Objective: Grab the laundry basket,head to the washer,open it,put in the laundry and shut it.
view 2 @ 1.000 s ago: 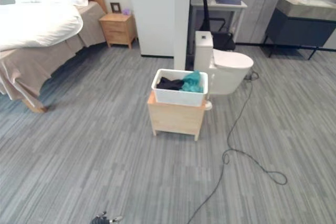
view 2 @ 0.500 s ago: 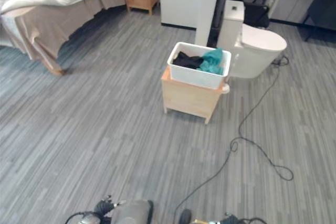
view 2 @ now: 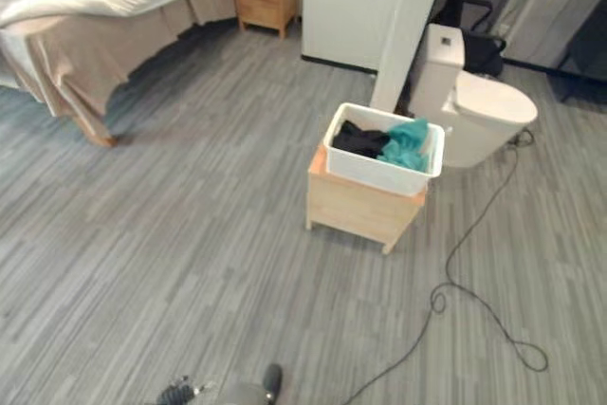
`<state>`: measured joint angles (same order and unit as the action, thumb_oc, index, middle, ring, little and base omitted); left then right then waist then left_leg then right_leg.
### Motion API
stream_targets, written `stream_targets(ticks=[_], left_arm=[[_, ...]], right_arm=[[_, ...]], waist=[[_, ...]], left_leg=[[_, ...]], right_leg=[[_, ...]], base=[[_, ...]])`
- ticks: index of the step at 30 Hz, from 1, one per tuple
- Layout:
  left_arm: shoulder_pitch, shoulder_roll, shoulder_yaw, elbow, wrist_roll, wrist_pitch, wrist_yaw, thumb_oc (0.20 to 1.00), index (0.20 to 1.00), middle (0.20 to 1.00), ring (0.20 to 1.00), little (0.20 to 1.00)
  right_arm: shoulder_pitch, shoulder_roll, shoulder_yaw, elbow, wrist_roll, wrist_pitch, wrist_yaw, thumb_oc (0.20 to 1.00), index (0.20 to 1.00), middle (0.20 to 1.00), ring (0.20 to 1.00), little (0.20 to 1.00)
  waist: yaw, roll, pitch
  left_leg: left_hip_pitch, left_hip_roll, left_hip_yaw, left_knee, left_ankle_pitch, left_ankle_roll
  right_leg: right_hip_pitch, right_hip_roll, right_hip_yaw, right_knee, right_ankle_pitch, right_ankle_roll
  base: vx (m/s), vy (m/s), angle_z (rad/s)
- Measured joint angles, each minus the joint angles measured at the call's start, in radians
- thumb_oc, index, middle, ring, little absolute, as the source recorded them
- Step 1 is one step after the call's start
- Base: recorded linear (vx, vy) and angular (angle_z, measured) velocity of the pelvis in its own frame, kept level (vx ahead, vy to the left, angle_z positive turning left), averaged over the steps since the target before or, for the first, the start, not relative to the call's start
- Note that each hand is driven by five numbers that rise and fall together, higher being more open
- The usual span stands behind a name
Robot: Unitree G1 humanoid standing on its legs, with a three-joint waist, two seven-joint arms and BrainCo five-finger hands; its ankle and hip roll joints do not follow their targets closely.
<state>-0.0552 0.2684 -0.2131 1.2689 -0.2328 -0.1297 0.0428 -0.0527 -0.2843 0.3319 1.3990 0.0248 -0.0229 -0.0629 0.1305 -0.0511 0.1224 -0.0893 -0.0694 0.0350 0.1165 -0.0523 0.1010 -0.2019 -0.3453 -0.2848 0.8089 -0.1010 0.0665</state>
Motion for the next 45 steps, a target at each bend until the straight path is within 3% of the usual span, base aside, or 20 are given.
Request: stream_targets(ticks=[3, 7, 10, 12, 14, 16, 17, 22, 25, 26, 27, 28, 29, 31, 35, 36, 37, 38, 41, 45], left_arm=[[-0.016, 0.022, -0.010, -0.011, 0.005, -0.002, -0.002, 1.000, 1.000, 1.000, 1.000, 1.000], [-0.015, 0.026, -0.017, -0.023, 0.009, 0.000, -0.008, 1.000, 1.000, 1.000, 1.000, 1.000], [-0.021, 0.020, -0.026, -0.036, 0.017, 0.000, -0.009, 1.000, 1.000, 1.000, 1.000, 1.000], [-0.009, 0.003, -0.016, -0.030, 0.042, 0.000, -0.010, 1.000, 1.000, 1.000, 1.000, 1.000], [-0.005, 0.003, -0.021, -0.031, 0.051, 0.000, -0.012, 1.000, 1.000, 1.000, 1.000, 1.000], [-0.011, -0.008, -0.027, -0.014, 0.059, -0.003, -0.017, 1.000, 1.000, 1.000, 1.000, 1.000], [-0.026, -0.012, -0.033, 0.002, 0.077, -0.002, -0.018, 1.000, 1.000, 1.000, 1.000, 1.000], [0.014, -0.038, -0.035, 0.011, 0.084, -0.005, -0.021, 1.000, 1.000, 1.000, 1.000, 1.000], [0.024, -0.037, -0.028, 0.016, 0.082, -0.004, -0.019, 1.000, 1.000, 1.000, 1.000, 1.000], [0.028, -0.037, -0.016, 0.006, 0.078, -0.003, -0.018, 1.000, 1.000, 1.000, 1.000, 1.000], [0.022, -0.037, -0.008, 0.000, 0.075, -0.005, -0.017, 1.000, 1.000, 1.000, 1.000, 1.000], [-0.005, -0.034, -0.006, 0.000, 0.074, -0.005, -0.016, 1.000, 1.000, 1.000, 1.000, 1.000], [-0.005, -0.025, -0.003, -0.001, 0.072, -0.005, -0.017, 1.000, 1.000, 1.000, 1.000, 1.000], [-0.017, -0.005, -0.016, -0.032, 0.058, -0.005, -0.016, 1.000, 1.000, 1.000, 1.000, 1.000], [-0.005, 0.031, -0.088, -0.197, 0.043, -0.017, -0.016, 1.000, 1.000, 1.000, 1.000, 1.000], [-0.021, 0.028, -0.114, -0.268, 0.043, -0.029, -0.016, 1.000, 1.000, 1.000, 1.000, 1.000], [-0.027, 0.024, -0.116, -0.279, 0.043, -0.035, -0.017, 1.000, 1.000, 1.000, 1.000, 1.000], [-0.039, 0.019, -0.116, -0.293, 0.036, -0.032, -0.017, 1.000, 1.000, 1.000, 1.000, 1.000], [0.000, 0.026, -0.111, -0.360, 0.034, -0.031, -0.018, 1.000, 1.000, 1.000, 1.000, 1.000], [0.045, 0.039, -0.119, -0.436, 0.034, -0.020, -0.030, 1.000, 1.000, 1.000, 1.000, 1.000]], right_arm=[[-0.017, -0.016, 0.009, -0.017, -0.024, 0.005, 0.002, 1.000, 1.000, 1.000, 1.000, 1.000], [-0.050, -0.011, 0.012, -0.025, -0.044, 0.007, 0.003, 1.000, 1.000, 1.000, 1.000, 1.000], [-0.053, -0.005, -0.021, -0.036, -0.043, 0.007, 0.004, 1.000, 1.000, 1.000, 1.000, 1.000], [-0.054, -0.001, -0.044, -0.046, -0.041, 0.004, 0.019, 1.000, 1.000, 1.000, 1.000, 1.000], [-0.055, 0.017, -0.045, -0.044, -0.040, 0.004, 0.020, 1.000, 1.000, 1.000, 1.000, 1.000], [-0.040, 0.025, -0.064, -0.041, -0.038, 0.002, 0.023, 1.000, 1.000, 1.000, 1.000, 1.000], [-0.012, 0.032, -0.069, -0.033, -0.037, 0.001, 0.025, 1.000, 1.000, 1.000, 1.000, 1.000], [0.012, 0.023, -0.076, 0.000, -0.018, -0.002, 0.032, 1.000, 1.000, 1.000, 1.000, 1.000], [0.042, 0.027, -0.068, 0.002, -0.017, -0.002, 0.041, 1.000, 1.000, 1.000, 1.000, 1.000], [0.048, 0.021, -0.071, -0.016, -0.016, -0.001, 0.042, 1.000, 1.000, 1.000, 1.000, 1.000], [0.047, 0.017, -0.069, -0.030, -0.006, -0.004, 0.041, 1.000, 1.000, 1.000, 1.000, 1.000], [0.045, 0.020, -0.059, -0.021, 0.001, -0.004, 0.041, 1.000, 1.000, 1.000, 1.000, 1.000], [0.020, 0.029, -0.033, -0.008, 0.001, -0.002, 0.040, 1.000, 1.000, 1.000, 1.000, 1.000], [0.011, 0.033, -0.029, -0.011, 0.003, -0.003, 0.038, 1.000, 1.000, 1.000, 1.000, 1.000], [-0.015, 0.002, -0.069, -0.019, 0.065, -0.011, 0.018, 1.000, 1.000, 1.000, 1.000, 1.000], [-0.055, -0.033, -0.094, -0.019, 0.122, -0.020, 0.003, 1.000, 1.000, 1.000, 1.000, 1.000], [-0.064, -0.045, -0.116, -0.020, 0.138, -0.023, -0.002, 1.000, 1.000, 1.000, 1.000, 1.000], [-0.099, -0.059, -0.141, -0.022, 0.183, -0.028, -0.009, 1.000, 1.000, 1.000, 1.000, 1.000], [-0.113, -0.062, -0.204, -0.037, 0.241, -0.048, -0.011, 1.000, 1.000, 1.000, 1.000, 1.000], [-0.106, -0.069, -0.238, -0.040, 0.285, -0.044, -0.017, 1.000, 1.000, 1.000, 1.000, 1.000]], waist=[[0.002, 0.027, -0.001], [-0.006, 0.052, 0.014], [-0.027, 0.066, 0.024], [-0.044, 0.075, 0.028], [-0.063, 0.052, 0.032], [-0.100, 0.051, 0.027], [-0.116, 0.027, 0.025], [-0.119, 0.027, 0.012], [-0.118, 0.006, 0.004], [-0.112, 0.001, 0.002], [-0.109, -0.006, 0.007], [-0.103, -0.010, 0.022], [-0.087, -0.031, 0.027], [-0.089, -0.053, 0.044], [-0.085, -0.054, 0.040], [-0.083, 0.001, 0.054], [-0.084, 0.016, 0.060], [-0.080, 0.047, 0.074], [-0.060, 0.064, 0.069], [-0.059, 0.076, 0.057]], left_leg=[[0.082, -0.012, 0.013, -0.012, -0.045, -0.010], [0.138, -0.016, 0.024, -0.018, -0.054, -0.025], [0.170, -0.030, 0.023, -0.020, -0.059, -0.033], [0.225, -0.028, -0.016, -0.069, -0.076, -0.057], [0.239, -0.038, -0.026, -0.069, -0.077, -0.057], [0.269, -0.007, -0.129, -0.075, -0.132, -0.064], [0.271, -0.003, -0.144, -0.062, -0.133, -0.066], [0.241, 0.057, -0.192, 0.085, -0.127, -0.117], [0.155, 0.076, -0.190, 0.320, -0.127, -0.152], [0.058, 0.075, -0.207, 0.496, -0.073, -0.178], [-0.014, 0.070, -0.217, 0.623, -0.020, -0.193], [-0.079, 0.069, -0.215, 0.733, 0.024, -0.186], [-0.145, 0.070, -0.211, 0.753, 0.007, -0.163], [-0.196, 0.090, -0.176, 0.698, -0.001, -0.150], [-0.201, 0.117, -0.129, 0.165, 0.039, -0.187], [-0.187, 0.129, -0.136, -0.076, 0.106, -0.218], [-0.180, 0.133, -0.145, -0.134, 0.121, -0.217], [-0.178, 0.124, -0.161, -0.175, 0.149, -0.213], [-0.170, 0.109, -0.158, -0.157, 0.158, -0.202], [-0.017, 0.086, -0.139, -0.166, 0.224, -0.114]], right_leg=[[-0.003, -0.088, -0.154, -0.094, -0.005, 0.031], [0.000, -0.063, -0.188, -0.334, 0.015, 0.055], [-0.008, -0.014, -0.169, -0.487, 0.058, 0.053], [-0.045, 0.084, -0.028, -0.593, 0.089, 0.087], [-0.044, 0.101, -0.027, -0.630, 0.138, 0.041], [-0.041, 0.219, 0.165, -0.644, 0.152, 0.040], [-0.019, 0.234, 0.186, -0.664, 0.186, 0.001], [0.060, 0.307, 0.189, -0.696, 0.125, -0.047], [0.120, 0.347, 0.171, -0.748, 0.123, -0.081], [0.127, 0.378, 0.172, -0.747, 0.115, -0.149], [0.127, 0.387, 0.168, -0.747, 0.113, -0.163], [0.133, 0.391, 0.171, -0.747, 0.126, -0.152], [0.159, 0.405, 0.191, -0.766, 0.106, -0.186], [0.203, 0.409, 0.192, -0.797, 0.105, -0.182], [0.260, 0.413, 0.191, -0.864, 0.103, -0.143], [0.288, 0.444, 0.203, -0.904, 0.104, -0.144], [0.294, 0.452, 0.205, -0.896, 0.108, -0.153], [0.312, 0.467, 0.243, -0.897, 0.096, -0.153], [0.341, 0.468, 0.301, -0.896, 0.093, -0.164], [0.423, 0.442, 0.373, -0.843, 0.000, -0.103]], base=[[0.31, 0.030, -0.08], [0.25, -0.088, -0.08], [0.28, -0.102, 0.11], [0.27, -0.083, 0.06], [0.36, -0.147, 0.43], [0.28, -0.176, 0.88], [0.19, -0.133, 0.90], [0.29, -0.282, 0.23], [0.11, -0.218, -0.02], [0.15, -0.295, 0.04], [0.08, -0.119, -0.14], [0.18, -0.149, -0.37], [0.19, -0.102, -0.26], [0.26, -0.035, -0.10], [0.29, 0.070, -0.07], [0.31, 0.107, -0.22], [0.30, 0.111, -0.43], [0.32, 0.145, -0.58], [0.36, 0.201, -0.84], [0.25, 0.192, -0.66]])
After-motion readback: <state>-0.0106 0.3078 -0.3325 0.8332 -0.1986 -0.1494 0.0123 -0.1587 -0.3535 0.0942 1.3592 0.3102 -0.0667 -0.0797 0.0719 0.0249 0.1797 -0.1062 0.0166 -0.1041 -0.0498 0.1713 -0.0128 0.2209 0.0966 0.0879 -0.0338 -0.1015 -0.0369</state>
